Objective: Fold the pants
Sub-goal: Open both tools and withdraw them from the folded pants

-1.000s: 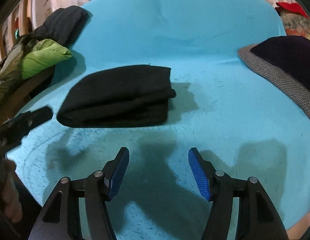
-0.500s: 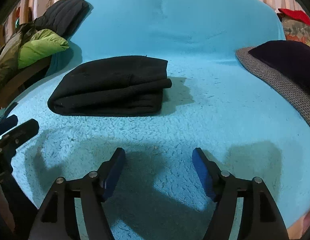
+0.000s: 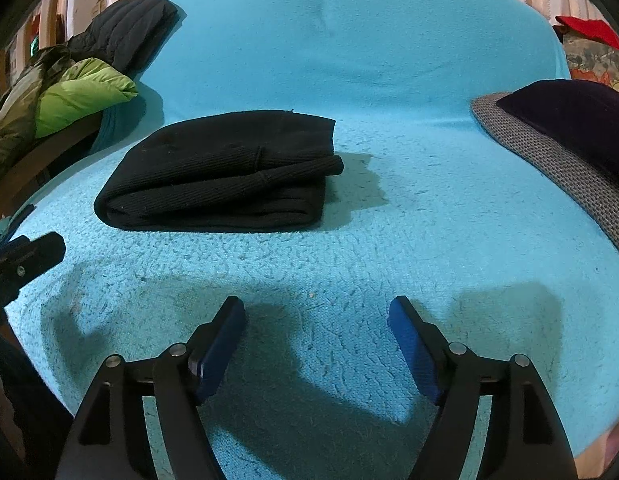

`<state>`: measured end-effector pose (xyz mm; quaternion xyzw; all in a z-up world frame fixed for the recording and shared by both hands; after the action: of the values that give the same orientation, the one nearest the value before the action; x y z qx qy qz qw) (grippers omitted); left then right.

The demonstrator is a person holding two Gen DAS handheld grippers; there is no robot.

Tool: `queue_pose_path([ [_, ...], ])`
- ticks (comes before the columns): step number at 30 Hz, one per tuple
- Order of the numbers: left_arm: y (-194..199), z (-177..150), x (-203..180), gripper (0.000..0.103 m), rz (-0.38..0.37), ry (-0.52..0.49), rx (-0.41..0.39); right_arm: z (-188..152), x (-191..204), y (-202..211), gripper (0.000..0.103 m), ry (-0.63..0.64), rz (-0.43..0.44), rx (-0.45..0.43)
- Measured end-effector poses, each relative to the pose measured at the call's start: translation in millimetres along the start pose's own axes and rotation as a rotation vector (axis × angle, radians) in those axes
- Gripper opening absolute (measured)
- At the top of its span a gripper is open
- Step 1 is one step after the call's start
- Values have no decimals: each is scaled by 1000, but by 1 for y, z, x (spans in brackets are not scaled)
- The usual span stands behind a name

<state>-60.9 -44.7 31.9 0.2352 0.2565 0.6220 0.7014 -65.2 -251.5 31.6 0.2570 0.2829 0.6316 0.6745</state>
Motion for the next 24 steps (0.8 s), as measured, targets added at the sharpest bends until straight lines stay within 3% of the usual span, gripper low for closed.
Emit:
queue_pose_path([
  [4,-6,-1,3,92,-6,6,31,0,0,0,76,0,0,0],
  [5,-9,-2,3,101,-15,9,44,0,0,0,77,1,0,0],
  [6,-10,-3,3,103,-27,14,49,0,0,0,77,1,0,0],
  [16,-6,-7,-16,103,-22,-56,37,0,1,0,77,2,0,-1],
  [24,-6,-6,-13,103,-60,-28,44,0,1,0,78,1,-3,-1],
])
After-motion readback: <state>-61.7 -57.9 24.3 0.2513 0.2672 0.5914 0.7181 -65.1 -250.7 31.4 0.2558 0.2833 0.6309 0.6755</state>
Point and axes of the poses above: each gripper's, at about its wrist camera, not at the fingertips, and y roughly against the way its jaws point, x to its left, z to its top, the point moved 4 cm from there along -y, roughly the way its jaws point, and after that the axes turned 1 degree about x, right-handed, at the moved point
